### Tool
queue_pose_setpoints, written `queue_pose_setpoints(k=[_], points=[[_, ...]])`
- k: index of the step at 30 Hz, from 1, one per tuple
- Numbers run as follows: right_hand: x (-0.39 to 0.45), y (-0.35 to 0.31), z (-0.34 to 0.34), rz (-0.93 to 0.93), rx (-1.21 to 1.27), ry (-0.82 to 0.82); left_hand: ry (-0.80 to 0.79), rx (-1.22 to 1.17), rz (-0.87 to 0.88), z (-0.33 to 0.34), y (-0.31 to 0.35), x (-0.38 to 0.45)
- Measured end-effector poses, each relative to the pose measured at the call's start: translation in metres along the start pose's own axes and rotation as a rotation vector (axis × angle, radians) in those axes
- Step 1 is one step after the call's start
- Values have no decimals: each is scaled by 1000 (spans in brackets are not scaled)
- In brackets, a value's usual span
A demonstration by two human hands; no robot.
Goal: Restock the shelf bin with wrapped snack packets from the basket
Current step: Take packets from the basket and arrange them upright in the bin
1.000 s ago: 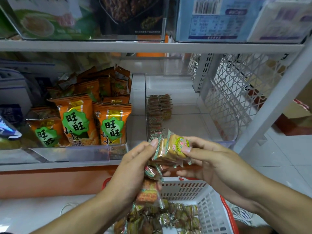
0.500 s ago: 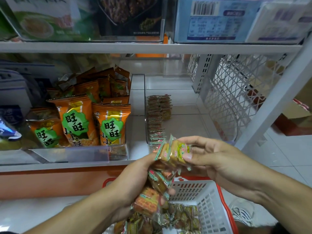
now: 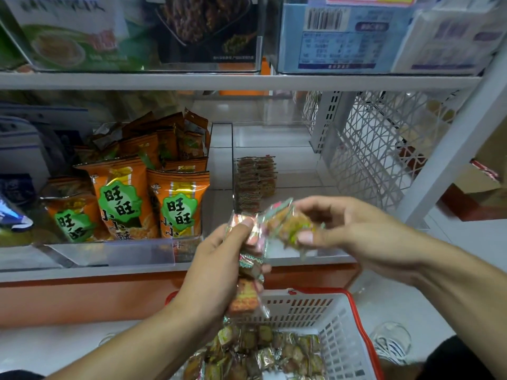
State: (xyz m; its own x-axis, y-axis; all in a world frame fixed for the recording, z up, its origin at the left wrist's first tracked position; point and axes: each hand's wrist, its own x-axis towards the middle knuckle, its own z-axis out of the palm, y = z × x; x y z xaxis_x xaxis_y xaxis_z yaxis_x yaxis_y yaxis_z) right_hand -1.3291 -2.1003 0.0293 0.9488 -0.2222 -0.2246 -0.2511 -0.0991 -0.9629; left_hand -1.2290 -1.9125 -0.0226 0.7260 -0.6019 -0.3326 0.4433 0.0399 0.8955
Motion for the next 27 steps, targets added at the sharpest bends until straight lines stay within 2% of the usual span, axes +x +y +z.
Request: queue_pose_setpoints(k=[6, 10, 12, 15, 18, 20, 24, 27], points=[[78, 22, -19, 70, -4, 344, 7, -16, 68, 11, 8, 8], [128, 41, -17, 228, -46, 401, 2, -17, 56, 19, 9, 11], [148, 48, -16, 245, -57, 412, 11, -18, 59, 21, 8, 13], [167, 56, -16, 234, -275, 368, 18, -23, 61, 22, 8, 16], [178, 61, -22, 227, -661, 372, 8, -40, 35, 23, 7, 17], [182, 63, -24, 225, -795, 383, 4, -44, 18, 23, 6, 18], [189, 62, -23, 250, -728, 368, -11, -49, -8, 23, 5, 17], [192, 61, -23, 252, -504, 435, -18, -61, -13, 24, 6, 16]])
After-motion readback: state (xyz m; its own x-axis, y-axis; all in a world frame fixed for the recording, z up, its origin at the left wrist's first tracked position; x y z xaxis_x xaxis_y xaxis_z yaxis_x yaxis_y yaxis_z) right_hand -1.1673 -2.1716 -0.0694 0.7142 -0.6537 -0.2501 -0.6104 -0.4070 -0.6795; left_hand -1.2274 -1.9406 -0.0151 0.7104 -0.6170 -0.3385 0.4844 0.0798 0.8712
